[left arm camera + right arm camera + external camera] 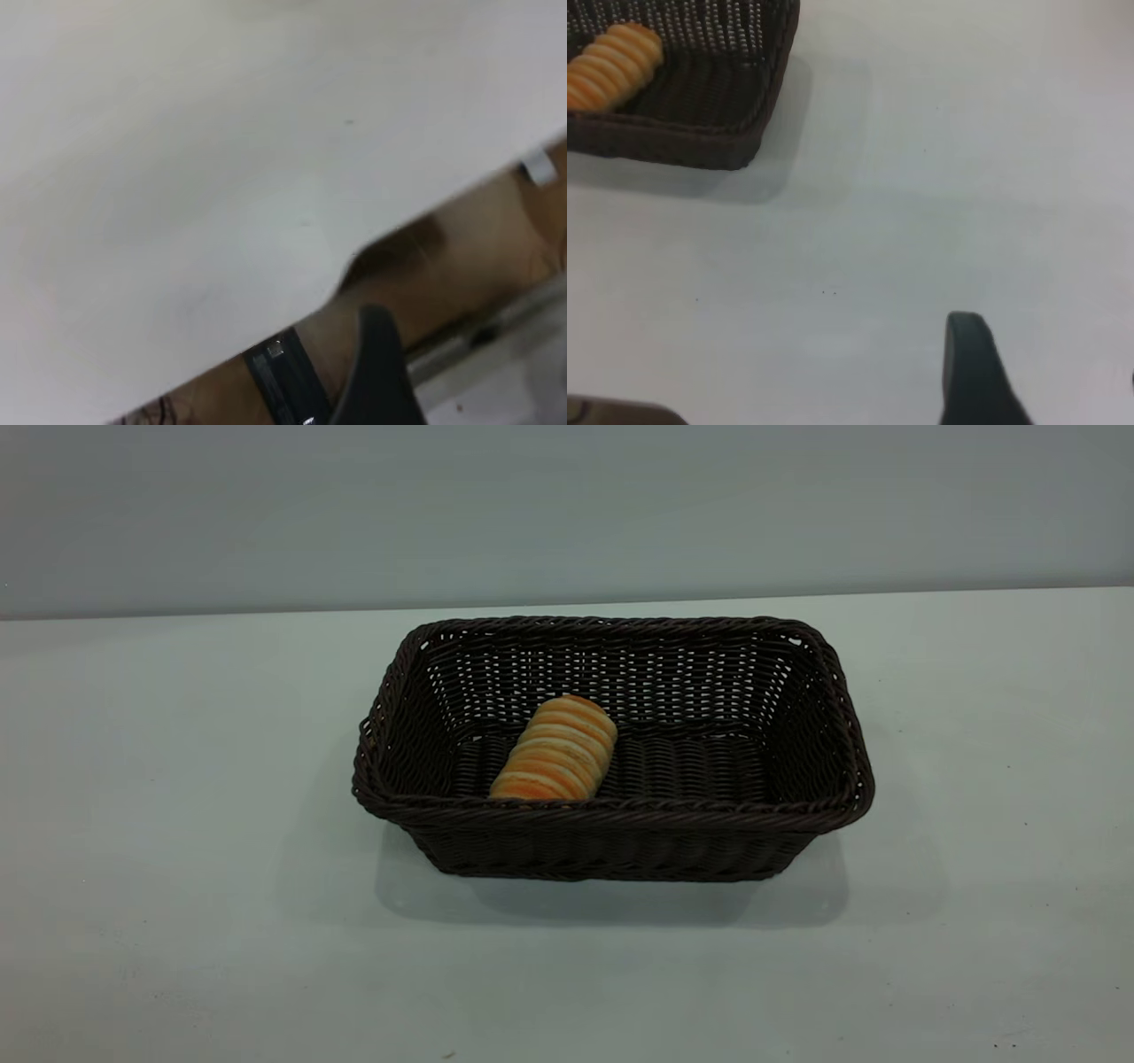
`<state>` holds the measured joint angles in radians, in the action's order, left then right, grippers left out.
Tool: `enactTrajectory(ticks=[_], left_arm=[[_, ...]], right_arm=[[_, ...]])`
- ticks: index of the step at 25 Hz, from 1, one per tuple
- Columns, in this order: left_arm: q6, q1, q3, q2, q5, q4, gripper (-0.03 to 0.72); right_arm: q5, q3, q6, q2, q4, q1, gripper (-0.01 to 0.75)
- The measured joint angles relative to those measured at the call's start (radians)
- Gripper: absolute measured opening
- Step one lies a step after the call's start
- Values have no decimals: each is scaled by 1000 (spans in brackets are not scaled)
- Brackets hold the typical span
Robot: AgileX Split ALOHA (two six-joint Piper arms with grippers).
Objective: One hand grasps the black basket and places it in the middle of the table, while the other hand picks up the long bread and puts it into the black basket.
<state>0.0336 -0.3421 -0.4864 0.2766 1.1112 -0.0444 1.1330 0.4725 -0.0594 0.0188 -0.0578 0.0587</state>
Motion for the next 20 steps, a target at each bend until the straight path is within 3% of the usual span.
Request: enactTrajectory(ticks=[4,8,20], left_arm=[[0,208,0,-79,1,0,580],[0,328,0,-179,4,0,580],[1,357,0,-299,19,0,580]], right_arm=[[0,0,0,1,0,0,442],[0,0,0,1,0,0,441],[0,0,0,1,-1,0,440]])
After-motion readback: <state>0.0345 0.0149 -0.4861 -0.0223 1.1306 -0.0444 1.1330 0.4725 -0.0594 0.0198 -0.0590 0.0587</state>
